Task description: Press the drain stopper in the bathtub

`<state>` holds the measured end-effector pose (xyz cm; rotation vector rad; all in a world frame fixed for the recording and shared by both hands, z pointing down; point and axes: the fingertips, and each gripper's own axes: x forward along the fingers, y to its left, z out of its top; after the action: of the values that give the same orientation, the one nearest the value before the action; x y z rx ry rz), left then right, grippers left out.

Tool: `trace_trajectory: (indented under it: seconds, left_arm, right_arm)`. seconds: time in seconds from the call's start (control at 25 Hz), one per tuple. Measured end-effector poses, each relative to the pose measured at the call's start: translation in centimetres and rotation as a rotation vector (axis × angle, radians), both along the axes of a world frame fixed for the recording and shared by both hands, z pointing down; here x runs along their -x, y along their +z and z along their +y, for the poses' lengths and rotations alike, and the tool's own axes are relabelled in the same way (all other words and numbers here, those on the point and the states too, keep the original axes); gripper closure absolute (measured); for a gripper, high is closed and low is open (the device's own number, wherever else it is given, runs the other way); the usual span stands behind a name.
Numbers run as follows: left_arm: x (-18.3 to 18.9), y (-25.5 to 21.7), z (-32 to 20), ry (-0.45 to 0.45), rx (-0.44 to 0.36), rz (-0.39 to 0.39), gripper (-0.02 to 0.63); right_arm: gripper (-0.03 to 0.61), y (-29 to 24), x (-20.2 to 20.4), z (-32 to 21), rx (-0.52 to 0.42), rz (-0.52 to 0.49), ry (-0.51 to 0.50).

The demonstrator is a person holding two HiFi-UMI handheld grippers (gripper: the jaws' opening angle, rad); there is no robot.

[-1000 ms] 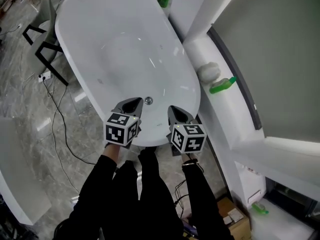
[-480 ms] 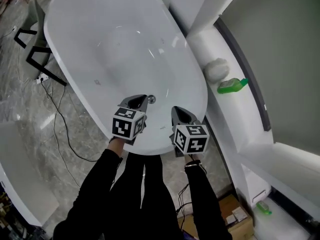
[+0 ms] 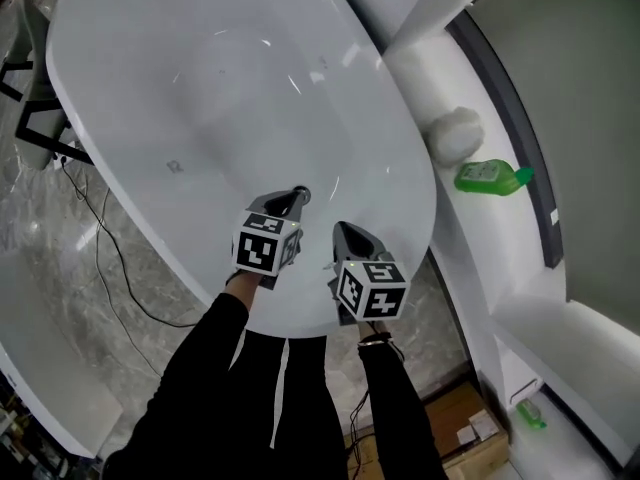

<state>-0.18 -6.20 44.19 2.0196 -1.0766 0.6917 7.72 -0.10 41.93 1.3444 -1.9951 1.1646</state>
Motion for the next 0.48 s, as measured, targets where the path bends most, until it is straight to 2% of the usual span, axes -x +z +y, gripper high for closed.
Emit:
trace_trajectory:
  seconds: [0.48]
  left_arm:
    - [-0.2,13.2,-0.5,0.011,0.148,-0.057,0.609]
  right_arm:
    - [0.580,11.6,1.8,-0.1,0.164,-0.049,0.011]
